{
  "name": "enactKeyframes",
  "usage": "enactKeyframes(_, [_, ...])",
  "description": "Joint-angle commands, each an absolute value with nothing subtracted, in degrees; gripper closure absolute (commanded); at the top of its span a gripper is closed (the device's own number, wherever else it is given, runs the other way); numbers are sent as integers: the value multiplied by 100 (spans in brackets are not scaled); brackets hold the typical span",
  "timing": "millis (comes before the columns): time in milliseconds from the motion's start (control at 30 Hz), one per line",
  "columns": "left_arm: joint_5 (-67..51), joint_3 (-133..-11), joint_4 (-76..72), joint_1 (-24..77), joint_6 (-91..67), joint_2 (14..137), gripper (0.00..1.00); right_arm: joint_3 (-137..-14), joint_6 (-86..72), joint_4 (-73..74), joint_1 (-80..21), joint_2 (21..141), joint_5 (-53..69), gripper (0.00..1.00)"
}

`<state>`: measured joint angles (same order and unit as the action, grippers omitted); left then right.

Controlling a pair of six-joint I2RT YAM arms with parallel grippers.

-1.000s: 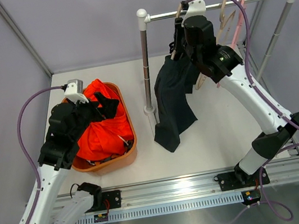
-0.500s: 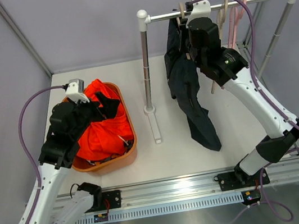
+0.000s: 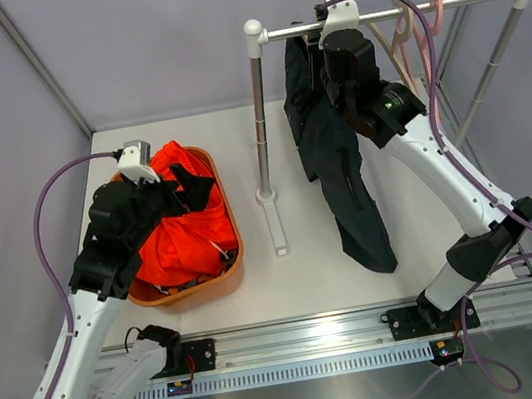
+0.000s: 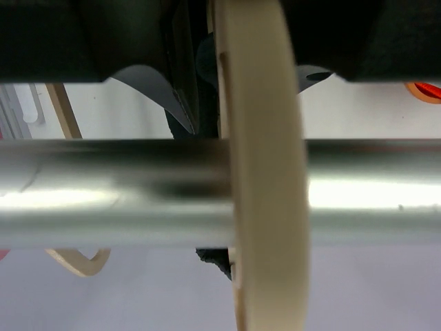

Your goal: Remove the shorts from the hanger

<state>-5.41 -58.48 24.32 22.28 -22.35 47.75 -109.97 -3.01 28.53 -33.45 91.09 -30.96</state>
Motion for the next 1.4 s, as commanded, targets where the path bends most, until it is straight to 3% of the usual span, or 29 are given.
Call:
enactKeyframes(0, [-677,-5810,2215,2224,-2145,4755,1,-11180,-150,2487,-3357,9228,-3155,62])
enactKeyframes(133, [-668,-5818,2224,2215,-2136,4746,1,-11145,-123,2373,-3357,9255,-3164,62])
enactKeyframes(233, [-668,-5810,2215,2215,-2136,4737,1,-11101,-97,2329,-3349,9220,-3164,69])
enactKeyframes(400, [-686,-5801,2215,2215,-2136,4755,1,-11188,-88,2408,-3366,9080,-3164,100])
enactKeyframes(900, [-844,-5792,2109,2224,-2145,4755,1,-11136,-149,2742,-3357,7876,-2751,100])
enactKeyframes(1367, [-1528,-5924,1802,2224,-2215,4781,1,-10776,-1010,5088,-3357,6936,-1899,100])
